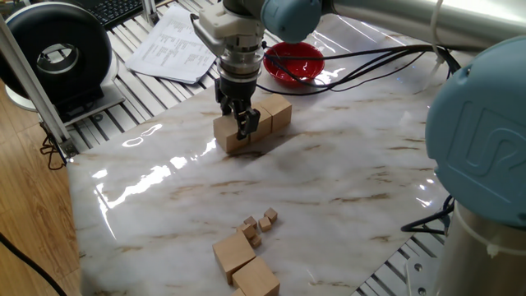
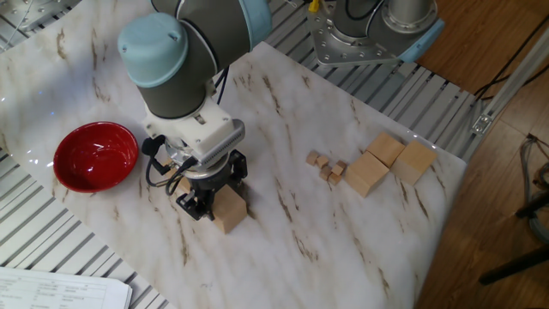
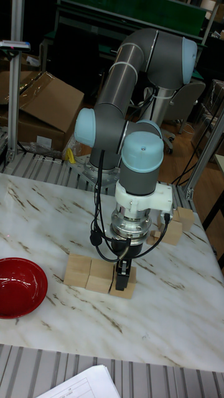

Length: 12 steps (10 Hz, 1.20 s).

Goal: Stack the blocks into a pyramid shape

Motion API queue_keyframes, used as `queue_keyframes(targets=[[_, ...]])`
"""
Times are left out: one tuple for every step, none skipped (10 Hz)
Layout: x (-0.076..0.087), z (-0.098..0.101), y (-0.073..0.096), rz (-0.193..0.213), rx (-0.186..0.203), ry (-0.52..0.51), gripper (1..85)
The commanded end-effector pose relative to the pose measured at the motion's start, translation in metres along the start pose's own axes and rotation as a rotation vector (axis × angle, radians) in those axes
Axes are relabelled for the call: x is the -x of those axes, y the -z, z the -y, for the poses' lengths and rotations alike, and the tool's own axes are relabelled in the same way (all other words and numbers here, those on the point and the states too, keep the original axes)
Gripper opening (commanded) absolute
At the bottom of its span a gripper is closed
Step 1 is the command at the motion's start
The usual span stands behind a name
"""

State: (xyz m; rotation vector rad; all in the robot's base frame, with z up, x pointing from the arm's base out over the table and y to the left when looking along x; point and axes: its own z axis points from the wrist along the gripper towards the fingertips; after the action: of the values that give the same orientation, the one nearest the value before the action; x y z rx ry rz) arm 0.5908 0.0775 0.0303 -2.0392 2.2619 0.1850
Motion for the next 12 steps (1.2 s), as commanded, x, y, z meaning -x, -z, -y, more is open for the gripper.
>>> queue_keyframes(targets=[[-0.0053,-0.0013,-0.0005,0.009,0.003,0.000,17.7],[-0.0065,-0.0014,0.0001,0.007,0.005,0.001,19.3],[-0.0056,-0.0013,0.0005,0.010,0.005,0.004,25.3],[-0.0033,0.0002,0.0030,0.007,0.009,0.007,27.3],[-0.0009,0.0010,0.0058,0.000,0.016,0.007,29.7],[0.0014,-0.0006,0.0050,0.009,0.022,0.006,32.7],[0.0013,-0.0009,0.0043,0.012,0.022,0.010,38.3],[0.0011,-0.0013,0.0045,0.012,0.024,0.017,41.0],[0.0010,-0.0019,0.0045,0.014,0.025,0.020,43.0],[-0.0003,-0.0028,0.0045,0.013,0.028,0.021,45.7],[-0.0012,-0.0032,0.0042,0.011,0.030,0.024,47.7],[-0.0014,-0.0032,0.0033,0.011,0.031,0.027,50.3]])
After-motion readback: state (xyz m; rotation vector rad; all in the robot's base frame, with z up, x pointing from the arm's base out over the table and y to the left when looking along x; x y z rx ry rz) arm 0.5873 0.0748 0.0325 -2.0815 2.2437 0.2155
